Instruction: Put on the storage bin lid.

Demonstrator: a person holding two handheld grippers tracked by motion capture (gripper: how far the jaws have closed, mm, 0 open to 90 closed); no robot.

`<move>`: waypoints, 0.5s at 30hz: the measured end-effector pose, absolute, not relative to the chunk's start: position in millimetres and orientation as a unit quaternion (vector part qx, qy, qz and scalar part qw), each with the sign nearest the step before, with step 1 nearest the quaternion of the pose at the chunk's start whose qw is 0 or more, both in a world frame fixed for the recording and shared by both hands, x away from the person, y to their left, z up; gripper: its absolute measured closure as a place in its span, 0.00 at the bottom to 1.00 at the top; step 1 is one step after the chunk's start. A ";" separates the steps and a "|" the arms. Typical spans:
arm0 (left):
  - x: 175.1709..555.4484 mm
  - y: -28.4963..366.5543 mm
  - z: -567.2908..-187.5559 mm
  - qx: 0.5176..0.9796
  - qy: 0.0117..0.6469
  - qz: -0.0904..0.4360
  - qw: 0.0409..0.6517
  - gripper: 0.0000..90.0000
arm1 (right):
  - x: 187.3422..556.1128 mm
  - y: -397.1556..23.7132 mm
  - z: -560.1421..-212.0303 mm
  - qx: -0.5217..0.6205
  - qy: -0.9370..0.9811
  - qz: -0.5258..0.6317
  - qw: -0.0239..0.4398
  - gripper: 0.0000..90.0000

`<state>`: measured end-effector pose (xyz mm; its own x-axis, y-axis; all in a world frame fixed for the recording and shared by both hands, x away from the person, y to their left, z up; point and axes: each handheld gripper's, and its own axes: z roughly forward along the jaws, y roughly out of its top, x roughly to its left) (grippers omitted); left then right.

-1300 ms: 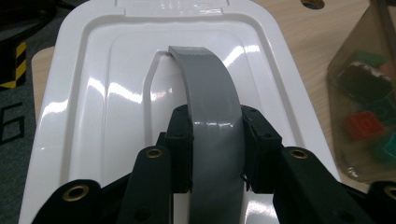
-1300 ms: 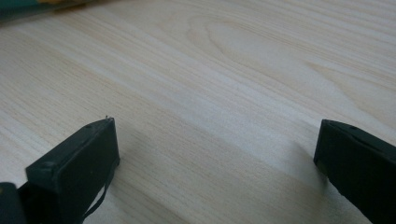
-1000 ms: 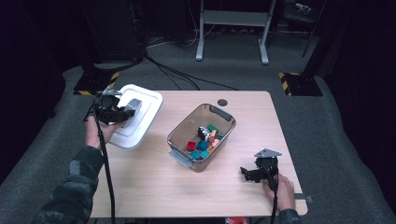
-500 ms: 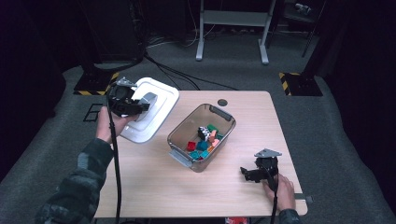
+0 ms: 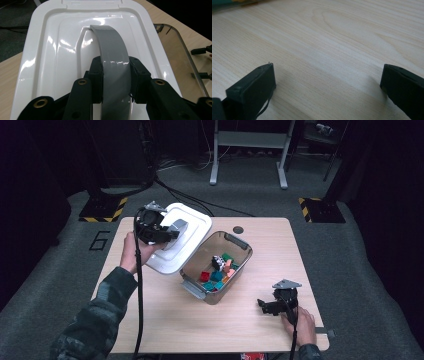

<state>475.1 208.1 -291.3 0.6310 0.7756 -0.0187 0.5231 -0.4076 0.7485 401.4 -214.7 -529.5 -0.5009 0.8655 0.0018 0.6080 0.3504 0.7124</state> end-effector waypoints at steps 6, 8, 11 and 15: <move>474.1 189.9 -293.9 0.829 0.387 0.157 0.373 0.75 | 401.4 -214.6 -529.4 0.462 0.798 0.335 0.192 0.00; 474.1 184.3 -295.3 0.831 0.385 0.152 0.371 0.75 | 401.4 -214.6 -529.4 0.462 0.798 0.335 0.192 0.00; 473.6 176.1 -297.7 0.836 0.382 0.147 0.367 0.75 | 401.4 -214.6 -529.4 0.462 0.798 0.335 0.192 0.00; 473.4 165.1 -302.5 0.841 0.375 0.137 0.366 0.75 | 401.6 -214.8 -529.5 0.461 0.799 0.336 0.193 0.00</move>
